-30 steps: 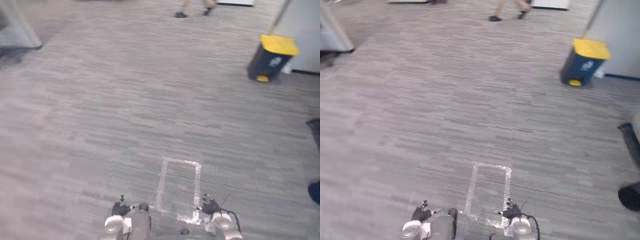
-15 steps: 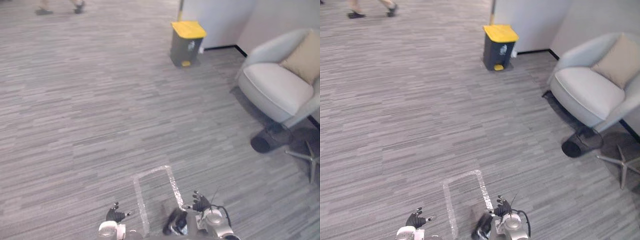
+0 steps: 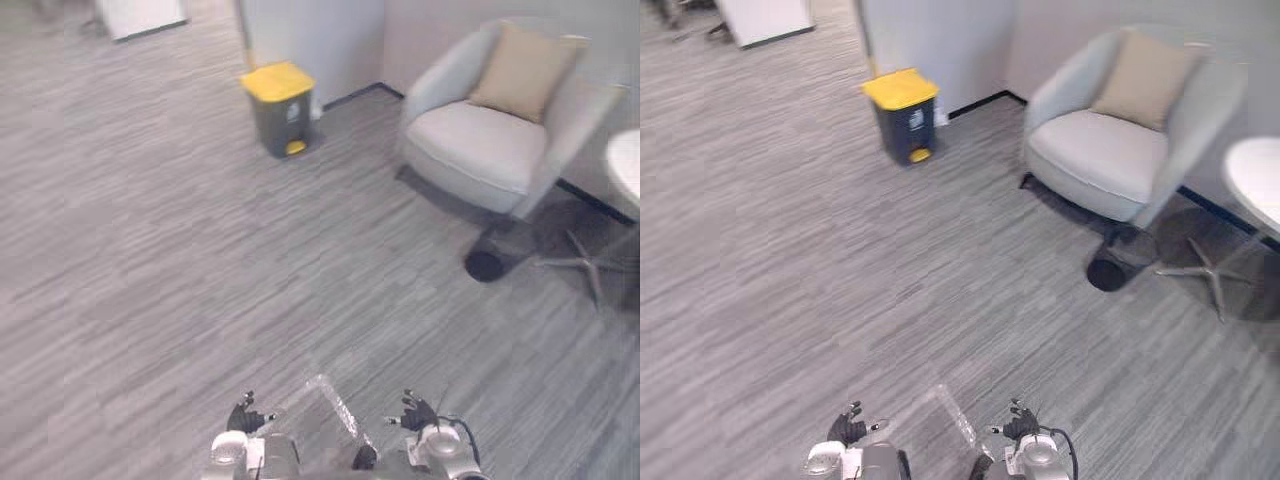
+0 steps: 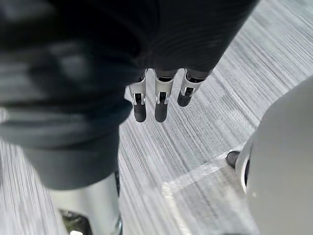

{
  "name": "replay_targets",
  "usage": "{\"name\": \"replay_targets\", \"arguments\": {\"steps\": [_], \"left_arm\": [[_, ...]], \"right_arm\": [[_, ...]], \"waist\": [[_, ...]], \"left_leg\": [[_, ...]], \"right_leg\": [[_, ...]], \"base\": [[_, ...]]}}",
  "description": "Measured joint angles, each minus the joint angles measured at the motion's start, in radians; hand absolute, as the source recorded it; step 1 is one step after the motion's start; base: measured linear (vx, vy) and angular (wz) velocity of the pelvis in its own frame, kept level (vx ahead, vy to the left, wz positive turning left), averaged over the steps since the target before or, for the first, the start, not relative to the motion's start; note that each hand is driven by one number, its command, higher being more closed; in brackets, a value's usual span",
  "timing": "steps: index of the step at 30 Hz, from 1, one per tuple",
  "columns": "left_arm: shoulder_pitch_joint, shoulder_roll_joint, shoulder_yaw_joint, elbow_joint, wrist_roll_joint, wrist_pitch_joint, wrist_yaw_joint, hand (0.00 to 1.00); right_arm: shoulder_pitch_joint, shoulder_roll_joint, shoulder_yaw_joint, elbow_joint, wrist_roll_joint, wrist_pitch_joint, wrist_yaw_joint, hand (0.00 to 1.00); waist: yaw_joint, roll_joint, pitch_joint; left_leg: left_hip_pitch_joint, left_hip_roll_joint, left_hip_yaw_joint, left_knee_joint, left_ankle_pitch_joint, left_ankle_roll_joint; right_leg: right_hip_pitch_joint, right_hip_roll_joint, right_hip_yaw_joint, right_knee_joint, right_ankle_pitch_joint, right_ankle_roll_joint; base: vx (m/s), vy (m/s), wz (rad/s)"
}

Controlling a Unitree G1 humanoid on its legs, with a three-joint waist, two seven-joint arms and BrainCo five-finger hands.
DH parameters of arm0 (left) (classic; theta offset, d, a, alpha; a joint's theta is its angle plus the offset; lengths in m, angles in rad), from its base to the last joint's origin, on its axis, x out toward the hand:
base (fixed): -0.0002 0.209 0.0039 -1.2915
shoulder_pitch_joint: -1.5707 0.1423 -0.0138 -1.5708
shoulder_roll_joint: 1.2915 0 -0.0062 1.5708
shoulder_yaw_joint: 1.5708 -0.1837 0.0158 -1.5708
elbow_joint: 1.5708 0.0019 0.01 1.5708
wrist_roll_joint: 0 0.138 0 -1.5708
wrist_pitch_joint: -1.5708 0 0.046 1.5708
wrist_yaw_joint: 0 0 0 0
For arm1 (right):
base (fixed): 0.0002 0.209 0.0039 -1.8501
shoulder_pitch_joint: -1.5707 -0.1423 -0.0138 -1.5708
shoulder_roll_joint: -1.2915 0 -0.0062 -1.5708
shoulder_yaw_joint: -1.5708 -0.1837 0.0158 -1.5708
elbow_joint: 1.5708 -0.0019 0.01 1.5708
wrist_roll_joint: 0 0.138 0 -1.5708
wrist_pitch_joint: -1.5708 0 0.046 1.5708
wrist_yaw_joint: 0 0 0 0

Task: Organize the slippers on the shoe rack

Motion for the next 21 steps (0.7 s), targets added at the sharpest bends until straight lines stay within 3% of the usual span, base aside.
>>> {"name": "replay_targets", "arguments": {"steps": [1, 2, 3, 4, 5, 6, 9, 14, 17, 18, 19, 21], "left_arm": [[0.003, -0.008, 0.003, -0.001, -0.001, -0.005, 0.004, 0.0], [0.009, -0.004, 0.005, -0.001, -0.007, -0.009, 0.008, 0.0], [0.009, 0.0, 0.005, -0.001, -0.009, -0.008, 0.008, 0.0], [0.009, 0.005, 0.006, -0.002, -0.02, -0.01, 0.011, 0.0], [0.008, 0.007, 0.015, -0.01, -0.04, -0.011, 0.01, 0.0], [0.008, 0.007, 0.018, -0.012, -0.04, -0.011, 0.011, 0.0], [0.01, 0.017, 0.024, -0.006, -0.037, -0.007, 0.01, 0.0], [0.006, 0.02, 0.003, 0.015, -0.036, -0.005, 0.008, 0.0], [0.007, 0.018, -0.011, 0.025, -0.037, -0.003, 0.005, 0.0], [0.006, 0.018, -0.011, 0.035, -0.038, -0.002, 0.004, 0.0], [0.006, 0.018, -0.011, 0.044, -0.038, 0.002, 0.004, 0.0], [0.007, 0.014, -0.014, 0.05, -0.037, 0.006, 0.004, 0.0]], "right_arm": [[0.0, -0.007, 0.006, 0.0, 0.0, 0.001, -0.003, 0.0], [0.003, -0.005, 0.012, -0.001, 0.0, 0.001, -0.008, 0.0], [0.003, -0.002, 0.017, -0.002, -0.001, 0.0, -0.009, 0.0], [0.002, 0.005, 0.036, 0.003, -0.001, 0.0, -0.009, 0.0], [0.006, 0.016, 0.035, 0.021, -0.001, 0.001, -0.008, 0.0], [0.008, 0.023, 0.035, 0.022, -0.001, 0.002, -0.007, 0.0], [0.022, 0.037, 0.034, 0.019, -0.001, 0.0, -0.008, 0.0], [0.022, 0.036, 0.023, 0.035, 0.0, -0.001, -0.007, 0.0], [-0.004, 0.023, 0.025, 0.063, 0.0, 0.001, -0.004, 0.0], [-0.004, 0.018, 0.025, 0.061, -0.002, -0.001, 0.0, 0.0], [-0.003, 0.009, 0.022, 0.062, -0.002, -0.001, 0.003, 0.0], [0.003, 0.0, 0.008, 0.063, -0.003, -0.001, 0.004, 0.0]], "waist": [[0.007, 0.014, -0.001], [0.012, 0.017, -0.006], [0.01, 0.009, -0.007], [0.01, -0.021, -0.014], [0.014, -0.03, -0.011], [0.021, -0.037, -0.013], [0.023, -0.063, -0.031], [0.016, -0.064, -0.036], [0.012, -0.039, -0.043], [0.005, -0.036, -0.042], [0.003, -0.029, -0.046], [0.002, -0.024, -0.056]], "left_leg": [[0.017, -0.017, -0.055, -0.019, 0.072, -0.037], [0.047, -0.056, -0.072, -0.031, 0.076, -0.004], [0.047, -0.066, -0.078, -0.032, 0.067, -0.008], [0.061, -0.113, -0.121, -0.013, 0.052, 0.014], [0.064, -0.109, -0.081, 0.004, 0.043, 0.051], [0.076, -0.11, -0.061, 0.0, 0.045, 0.063], [0.125, -0.122, -0.008, -0.049, 0.046, 0.067], [0.218, -0.119, 0.029, -0.127, 0.051, 0.08], [0.254, -0.076, 0.114, -0.138, 0.052, 0.08], [0.271, -0.072, 0.144, -0.114, 0.052, 0.079], [0.271, -0.078, 0.16, -0.071, 0.052, 0.08], [0.274, -0.084, 0.162, -0.064, 0.06, 0.09]], "right_leg": [[-0.006, 0.012, 0.045, 0.001, -0.01, 0.019], [0.002, 0.005, 0.115, -0.016, 0.007, 0.04], [0.003, 0.001, 0.123, -0.021, 0.011, 0.043], [0.004, -0.011, 0.166, -0.041, 0.021, 0.06], [0.006, -0.011, 0.196, -0.047, 0.021, 0.066], [0.005, -0.016, 0.216, -0.048, 0.021, 0.066], [0.009, -0.04, 0.253, -0.06, 0.018, 0.076], [0.028, -0.047, 0.271, -0.053, 0.017, 0.096], [-0.051, -0.05, 0.068, 0.096, 0.016, 0.098], [-0.05, -0.072, -0.071, 0.139, 0.017, 0.079], [-0.044, -0.087, -0.135, 0.156, 0.019, 0.066], [-0.032, -0.091, -0.138, 0.133, 0.018, 0.066]], "base": [[0.17, 0.355, -1.73], [0.11, 0.242, -1.07], [0.22, 0.286, -0.93], [0.24, 0.287, -0.67], [0.31, 0.369, -0.83], [0.15, 0.193, -0.66], [0.2, 0.134, -0.6], [0.16, 0.027, -0.44], [0.09, -0.076, -0.84], [0.05, -0.046, -0.85], [0.03, -0.03, -0.84], [0.04, 0.005, -0.71]]}}
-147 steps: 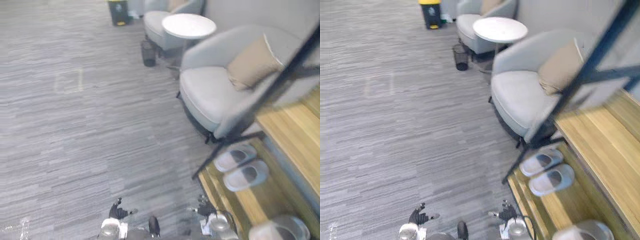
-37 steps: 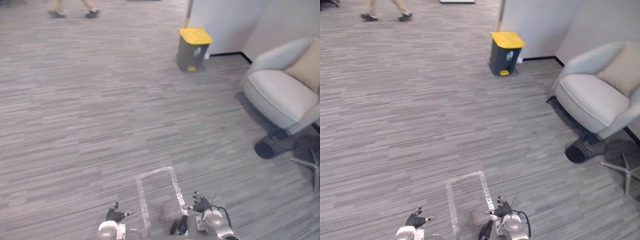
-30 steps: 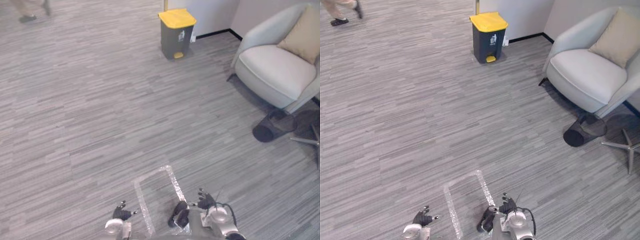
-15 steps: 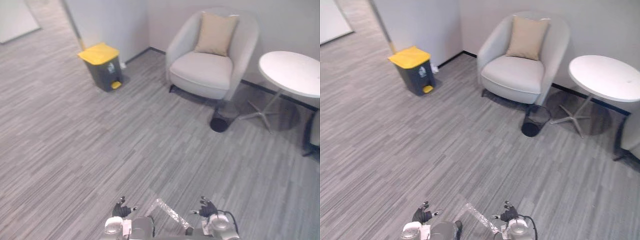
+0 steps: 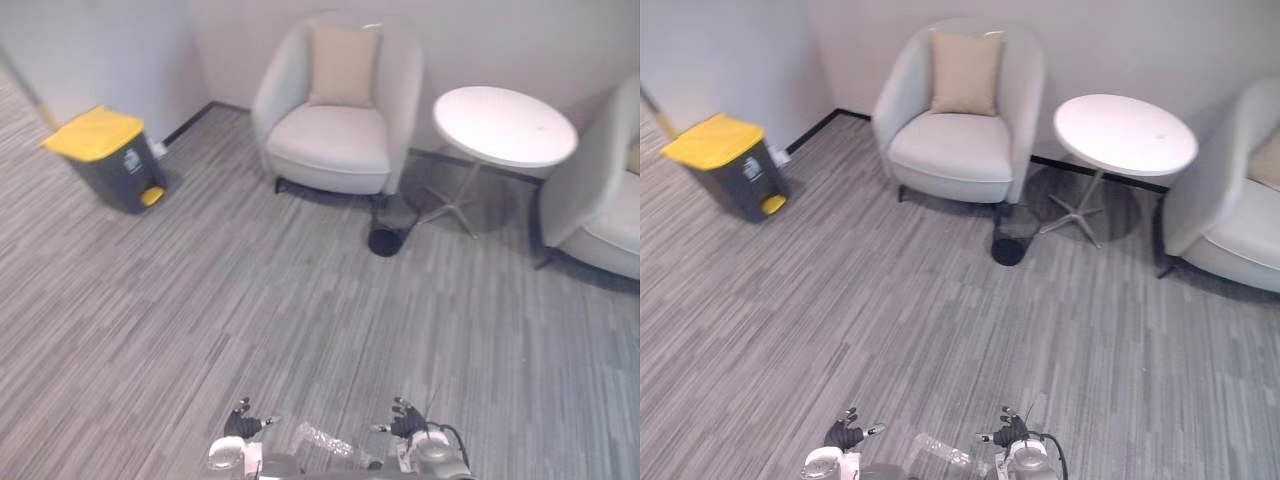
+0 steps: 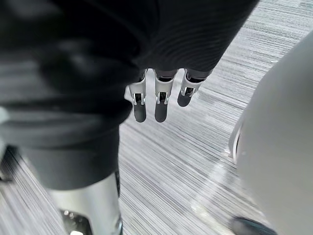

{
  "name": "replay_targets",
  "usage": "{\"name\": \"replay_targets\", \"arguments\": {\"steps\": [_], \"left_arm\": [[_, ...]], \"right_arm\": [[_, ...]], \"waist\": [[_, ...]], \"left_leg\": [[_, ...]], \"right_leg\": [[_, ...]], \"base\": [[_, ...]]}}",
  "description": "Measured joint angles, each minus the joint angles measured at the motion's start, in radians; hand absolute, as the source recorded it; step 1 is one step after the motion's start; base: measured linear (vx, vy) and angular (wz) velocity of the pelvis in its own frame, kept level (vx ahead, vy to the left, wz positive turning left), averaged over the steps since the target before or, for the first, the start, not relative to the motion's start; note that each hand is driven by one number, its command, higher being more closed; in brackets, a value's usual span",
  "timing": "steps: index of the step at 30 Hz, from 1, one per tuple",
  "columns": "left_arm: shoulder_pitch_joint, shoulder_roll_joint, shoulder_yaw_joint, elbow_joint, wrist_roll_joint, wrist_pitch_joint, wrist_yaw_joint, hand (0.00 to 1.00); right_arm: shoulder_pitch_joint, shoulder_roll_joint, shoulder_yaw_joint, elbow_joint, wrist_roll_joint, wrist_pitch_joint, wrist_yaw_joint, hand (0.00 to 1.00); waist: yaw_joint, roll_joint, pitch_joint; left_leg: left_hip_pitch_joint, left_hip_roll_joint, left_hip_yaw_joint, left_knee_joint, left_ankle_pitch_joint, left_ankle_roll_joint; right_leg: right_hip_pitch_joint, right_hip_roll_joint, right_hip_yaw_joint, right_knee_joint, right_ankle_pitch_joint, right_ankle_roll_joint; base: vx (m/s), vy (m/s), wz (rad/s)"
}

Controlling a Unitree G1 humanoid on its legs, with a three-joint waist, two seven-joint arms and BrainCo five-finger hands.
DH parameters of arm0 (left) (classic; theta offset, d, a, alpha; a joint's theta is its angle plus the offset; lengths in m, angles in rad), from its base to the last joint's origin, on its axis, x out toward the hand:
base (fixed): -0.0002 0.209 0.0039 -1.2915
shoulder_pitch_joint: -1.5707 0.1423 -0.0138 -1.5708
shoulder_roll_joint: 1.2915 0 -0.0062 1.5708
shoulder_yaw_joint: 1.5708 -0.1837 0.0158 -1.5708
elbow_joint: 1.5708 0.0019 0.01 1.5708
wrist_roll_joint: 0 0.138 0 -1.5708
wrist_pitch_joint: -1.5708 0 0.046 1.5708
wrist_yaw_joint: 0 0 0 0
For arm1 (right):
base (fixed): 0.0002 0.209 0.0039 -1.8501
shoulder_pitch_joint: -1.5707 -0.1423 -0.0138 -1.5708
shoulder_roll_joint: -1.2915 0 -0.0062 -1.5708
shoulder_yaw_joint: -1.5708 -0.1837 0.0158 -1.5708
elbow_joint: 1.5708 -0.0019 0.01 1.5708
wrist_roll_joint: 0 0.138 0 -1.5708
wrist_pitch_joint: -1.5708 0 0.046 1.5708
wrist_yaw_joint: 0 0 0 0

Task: Organize the slippers on the shoe rack

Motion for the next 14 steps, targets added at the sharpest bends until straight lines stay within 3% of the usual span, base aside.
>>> {"name": "replay_targets", "arguments": {"steps": [2, 4, 14], "left_arm": [[0.004, -0.01, -0.01, 0.006, 0.0, 0.001, -0.005, 0.0], [-0.005, -0.017, -0.007, 0.013, 0.001, 0.004, -0.012, 0.0], [0.007, -0.013, -0.006, 0.016, 0.002, 0.004, -0.017, 0.0]], "right_arm": [[0.014, -0.016, -0.018, 0.004, 0.001, 0.001, 0.001, 0.0], [0.017, -0.032, -0.056, 0.035, 0.002, 0.002, 0.002, 0.0], [0.046, -0.031, -0.128, 0.039, 0.031, 0.003, -0.012, 0.0]], "waist": [[-0.004, 0.011, -0.034], [-0.006, 0.021, -0.039], [-0.01, 0.011, -0.053]], "left_leg": [[0.013, -0.014, 0.008, -0.061, 0.007, 0.011], [0.013, -0.012, 0.029, -0.085, 0.012, 0.01], [0.027, -0.048, 0.052, -0.065, 0.013, 0.011]], "right_leg": [[0.006, 0.009, -0.017, -0.096, 0.001, 0.0], [0.053, 0.042, -0.007, -0.258, 0.071, 0.0], [0.112, 0.042, 0.035, -0.378, 0.142, 0.008]], "base": [[0.09, 0.012, -0.54], [0.07, 0.019, -0.31], [0.01, 0.053, -0.15]]}}
